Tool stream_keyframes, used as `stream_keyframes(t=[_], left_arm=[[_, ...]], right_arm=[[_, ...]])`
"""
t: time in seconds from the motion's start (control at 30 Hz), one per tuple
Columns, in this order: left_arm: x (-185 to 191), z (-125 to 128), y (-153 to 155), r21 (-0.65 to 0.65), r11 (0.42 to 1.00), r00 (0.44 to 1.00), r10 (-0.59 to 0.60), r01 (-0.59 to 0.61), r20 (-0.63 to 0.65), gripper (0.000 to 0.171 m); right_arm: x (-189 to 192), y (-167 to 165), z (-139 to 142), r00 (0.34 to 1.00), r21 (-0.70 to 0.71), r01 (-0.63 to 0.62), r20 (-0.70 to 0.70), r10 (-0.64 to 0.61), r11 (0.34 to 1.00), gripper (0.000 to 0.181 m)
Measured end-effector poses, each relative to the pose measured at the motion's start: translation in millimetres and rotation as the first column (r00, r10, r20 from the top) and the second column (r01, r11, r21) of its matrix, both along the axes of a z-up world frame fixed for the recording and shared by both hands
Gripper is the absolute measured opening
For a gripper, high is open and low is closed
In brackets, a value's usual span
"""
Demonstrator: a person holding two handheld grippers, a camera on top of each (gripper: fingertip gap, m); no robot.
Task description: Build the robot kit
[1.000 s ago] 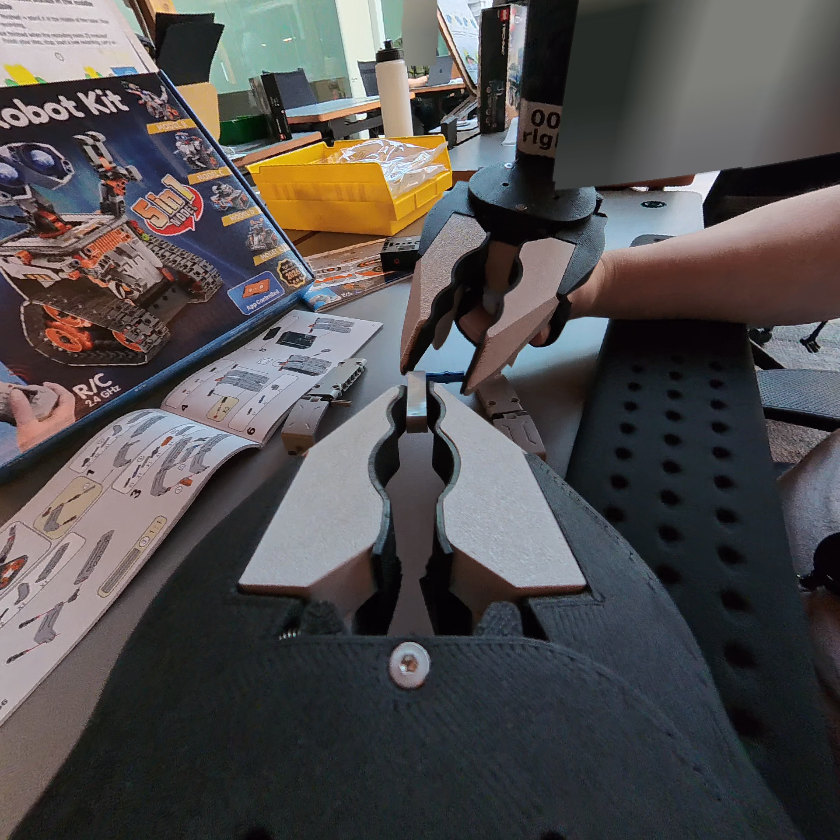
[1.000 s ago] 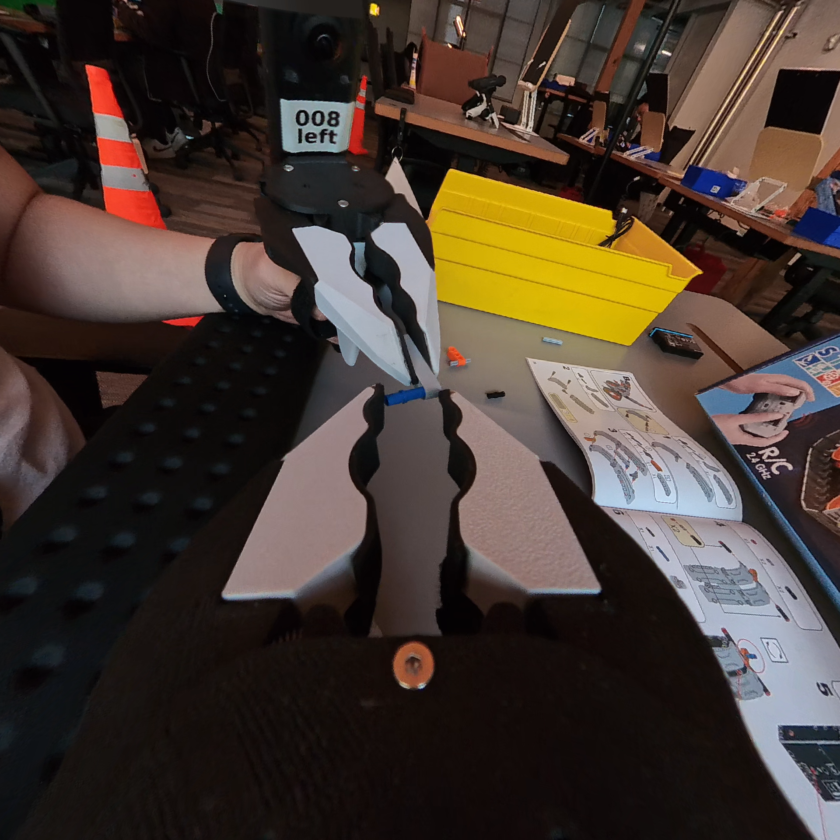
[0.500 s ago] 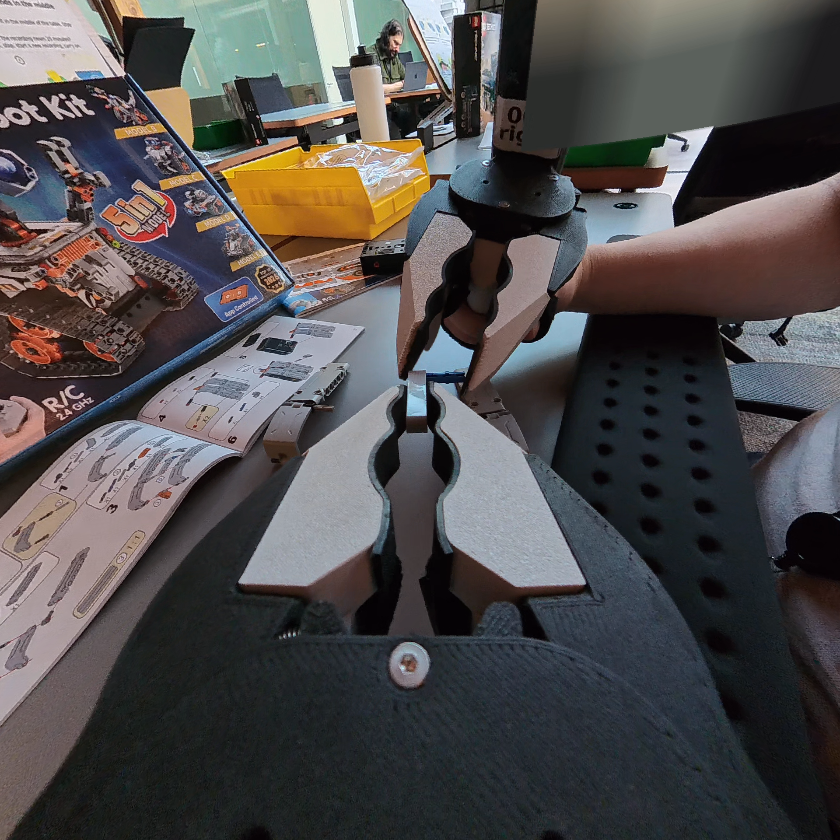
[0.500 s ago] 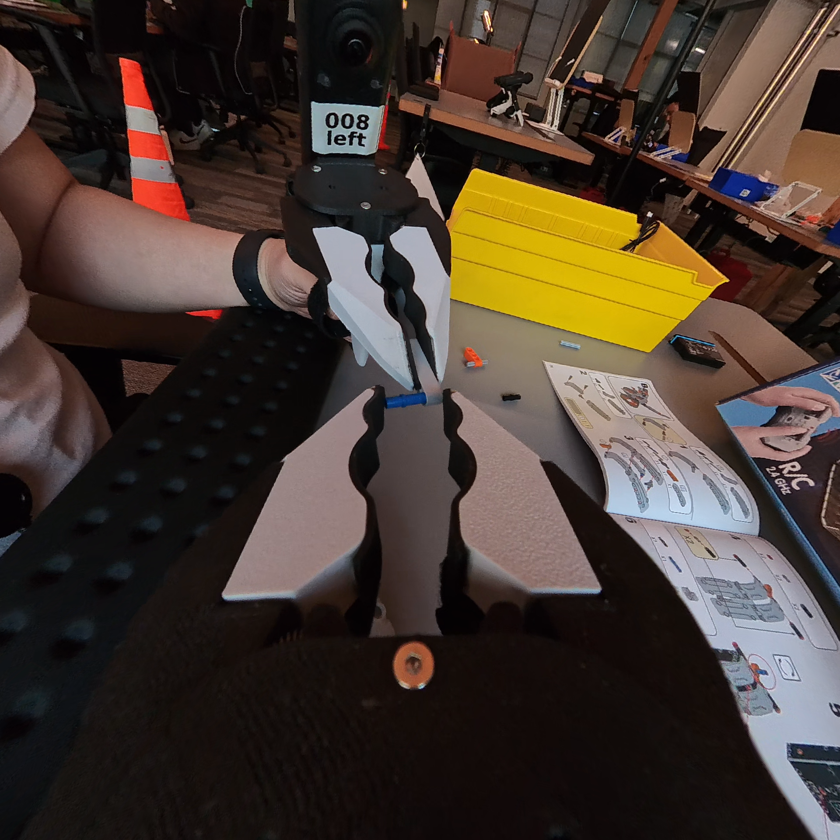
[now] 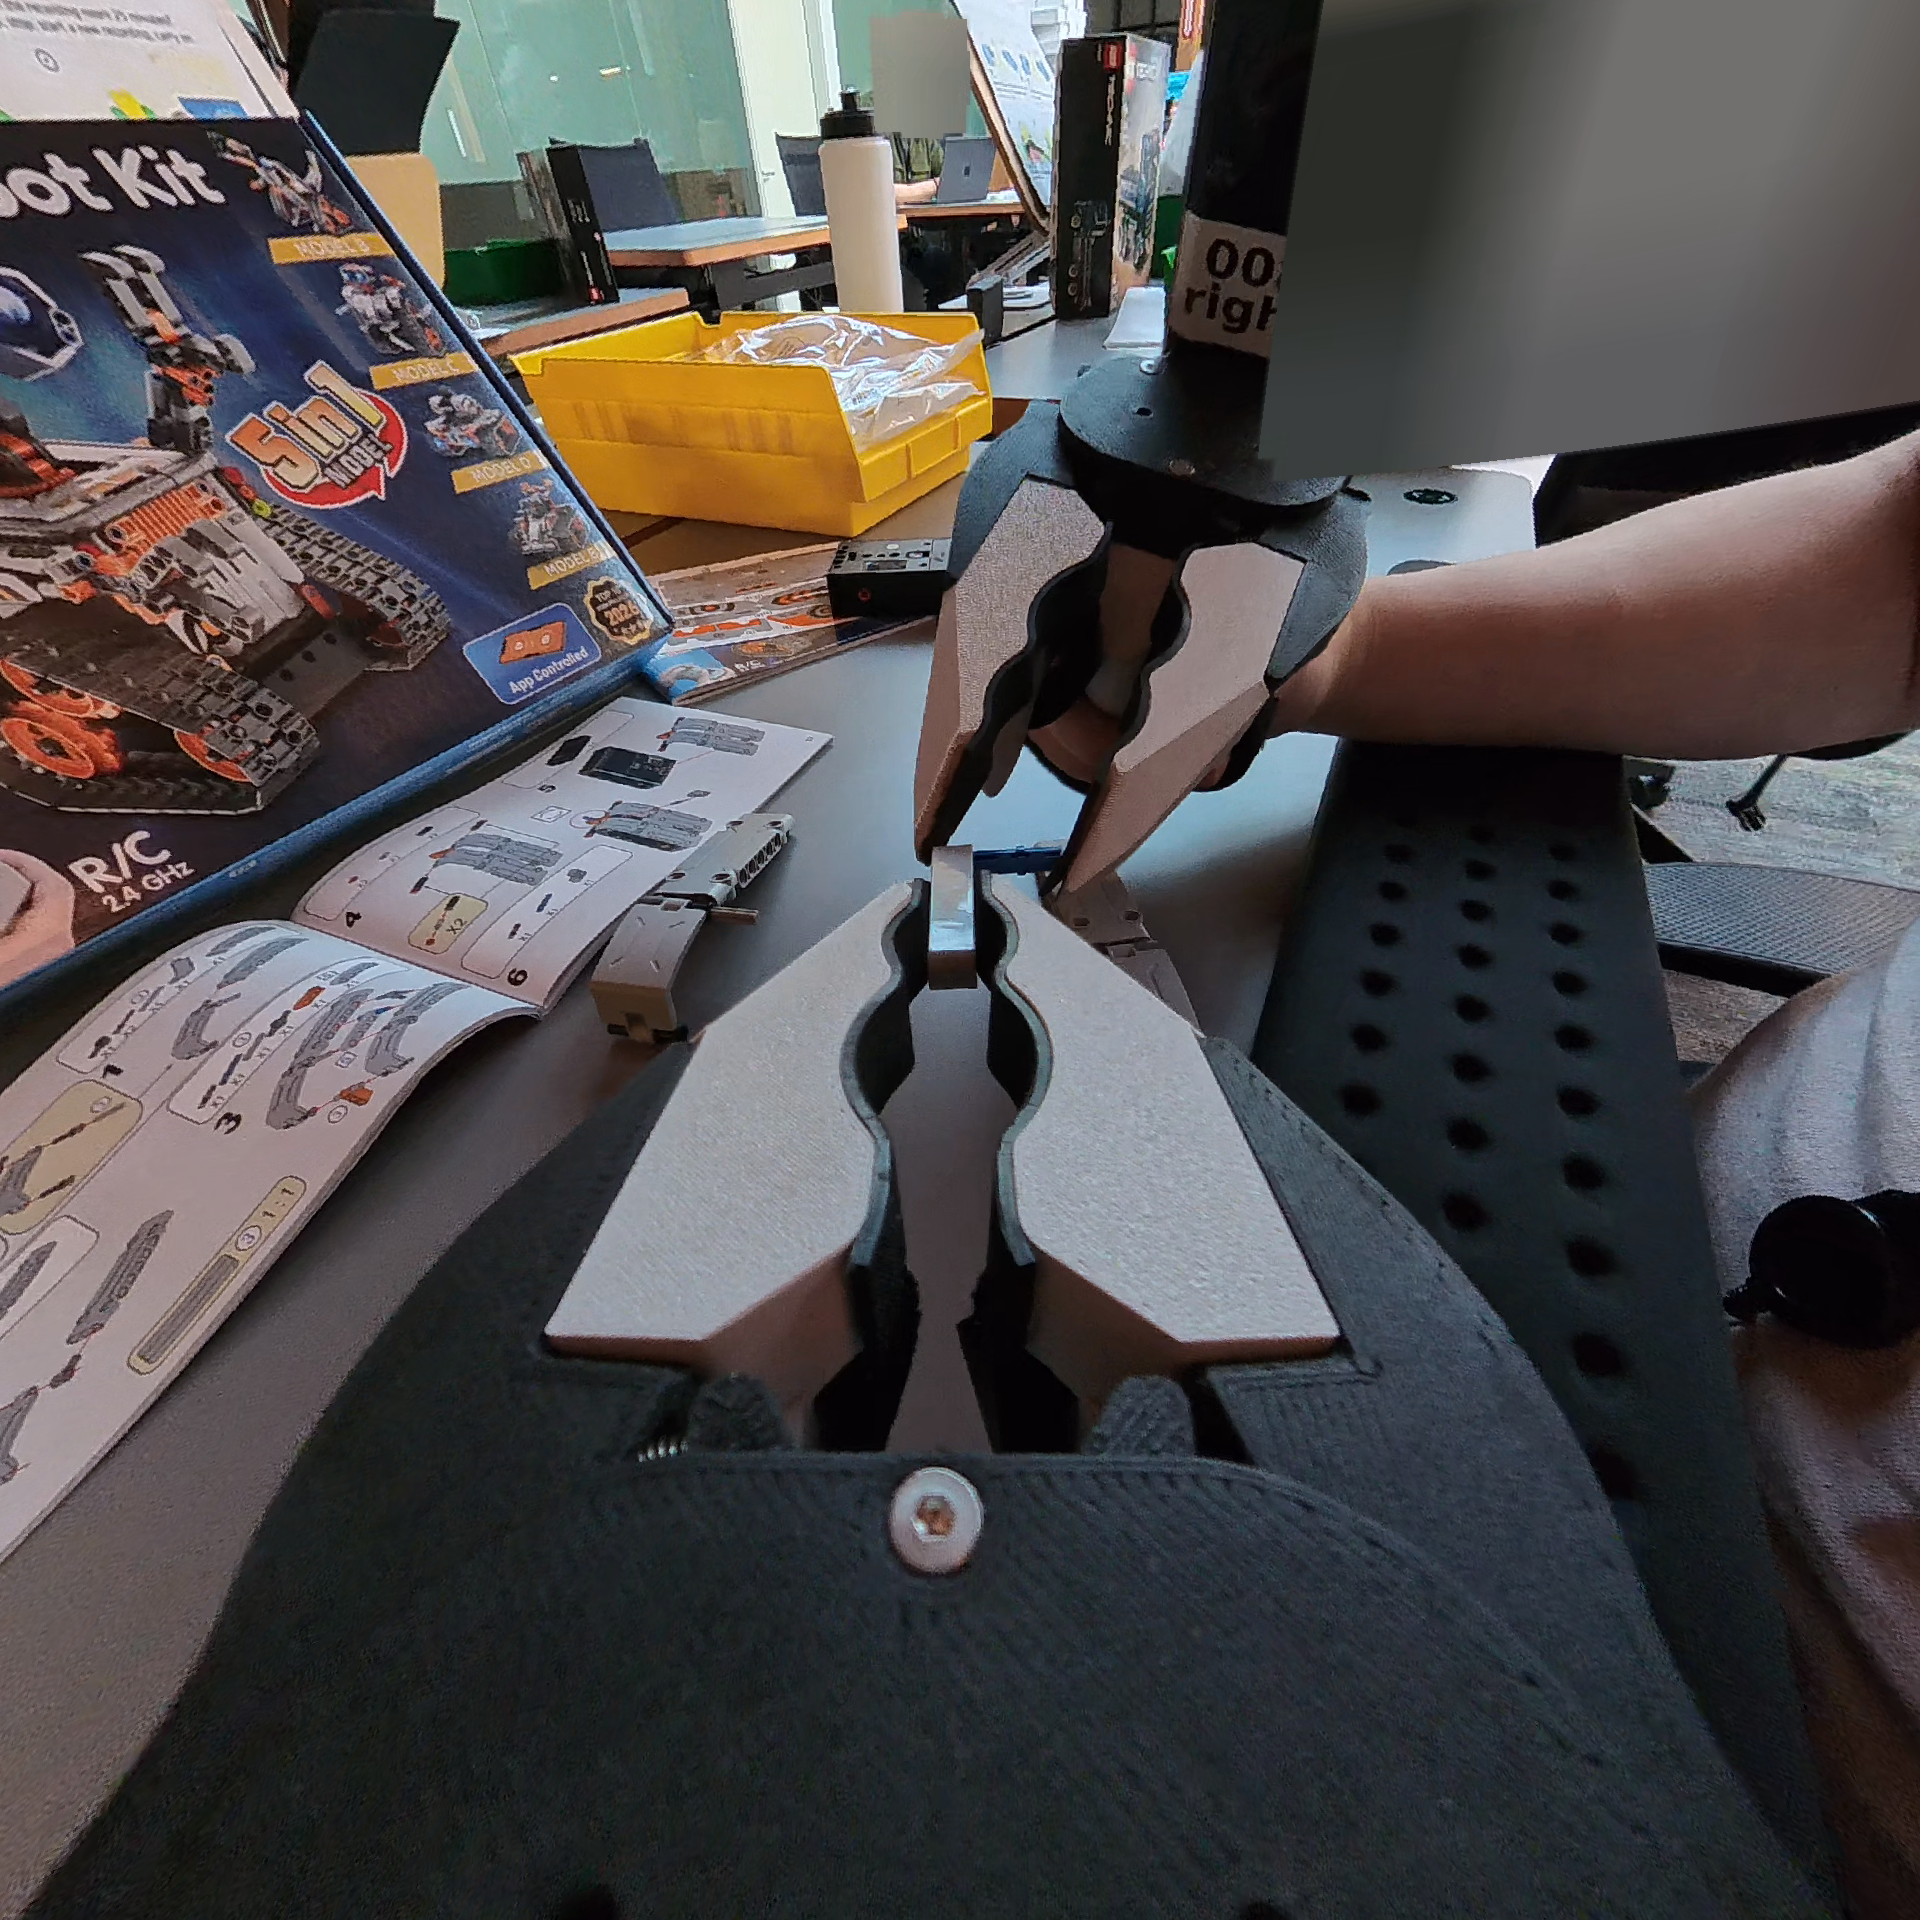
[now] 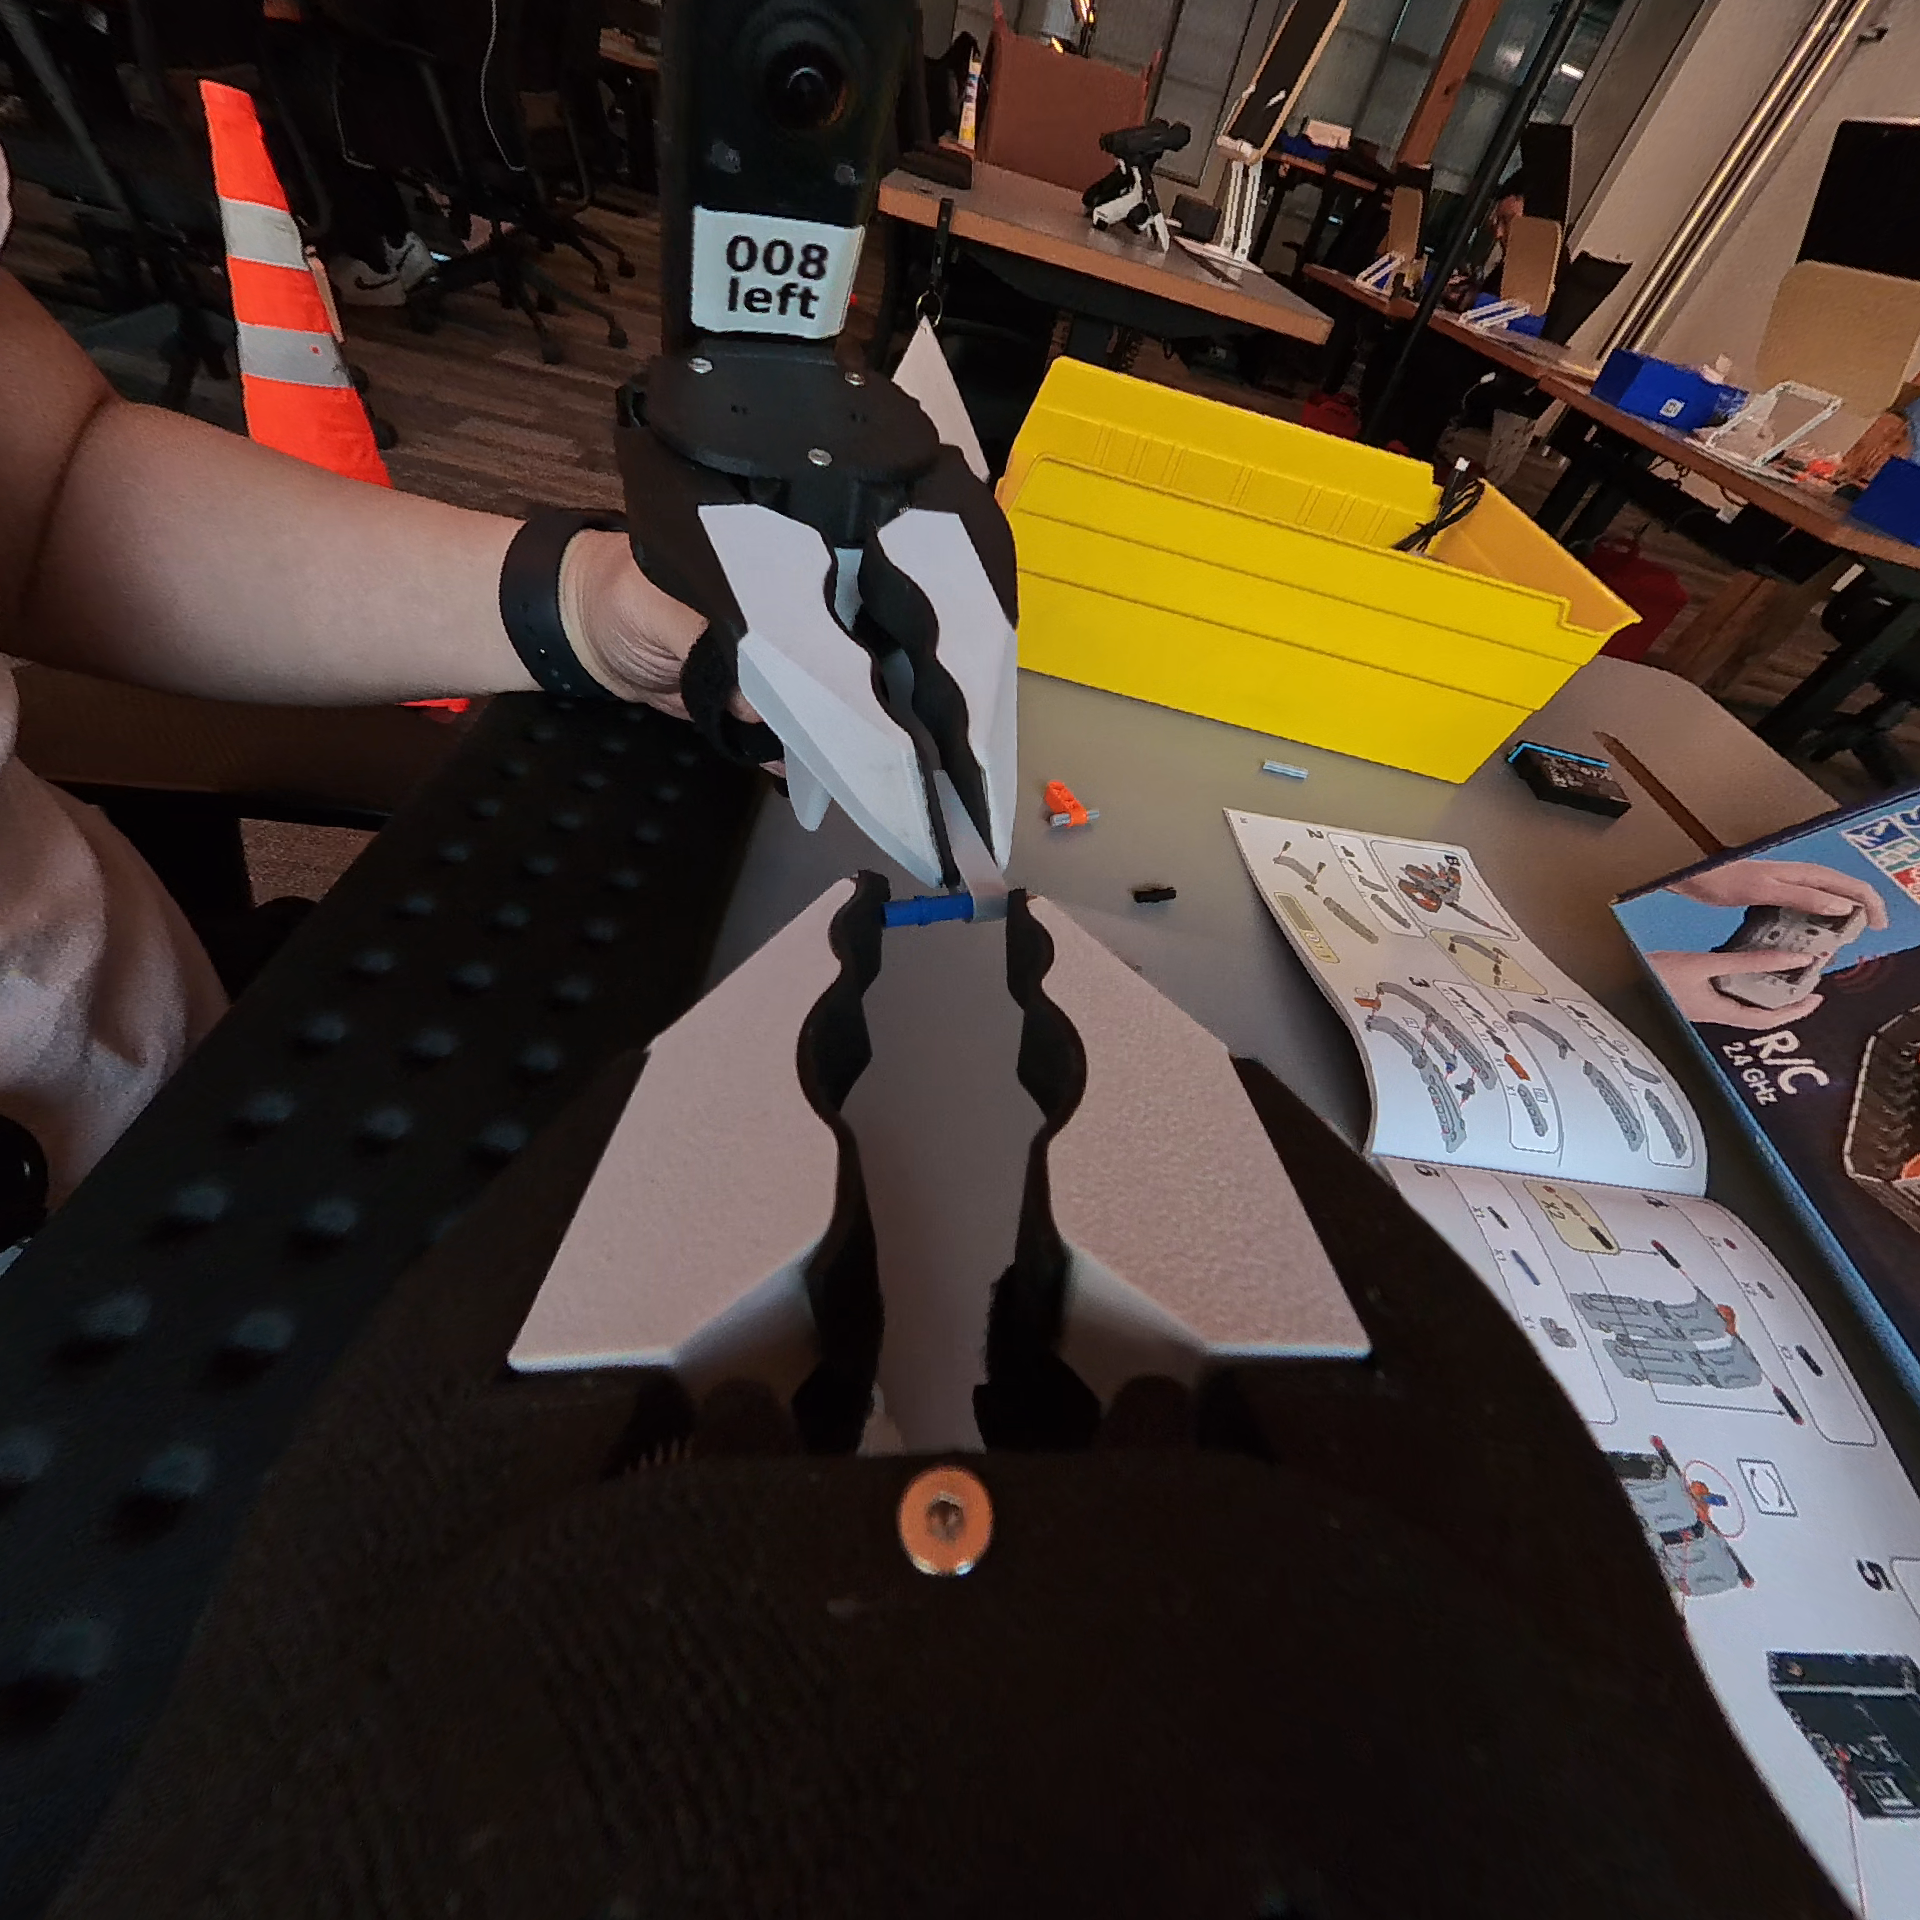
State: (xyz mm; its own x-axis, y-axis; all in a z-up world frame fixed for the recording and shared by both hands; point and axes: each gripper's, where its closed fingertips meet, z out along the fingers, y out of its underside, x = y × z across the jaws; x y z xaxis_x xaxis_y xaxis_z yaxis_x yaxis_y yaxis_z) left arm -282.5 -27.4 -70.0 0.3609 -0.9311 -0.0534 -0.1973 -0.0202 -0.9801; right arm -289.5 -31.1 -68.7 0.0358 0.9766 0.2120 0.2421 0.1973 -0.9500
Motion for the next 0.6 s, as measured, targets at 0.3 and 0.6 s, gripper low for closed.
stream_keyframes(t=[0.3,0.6], left_arm=[[-0.5,0.3,-4.0,-0.057,0.998,0.999,-0.025,0.026,0.028,0.006],[-1.6,6.2,-5.9,-0.031,0.999,0.999,-0.018,0.02,0.046,0.006]], right_arm=[[-0.7,-2.7,0.9,1.0,-0.062,-0.017,-0.025,0.016,0.998,0.021],[-1.7,-4.2,7.6,0.998,-0.023,-0.007,-0.059,0.006,1.0,0.02]])
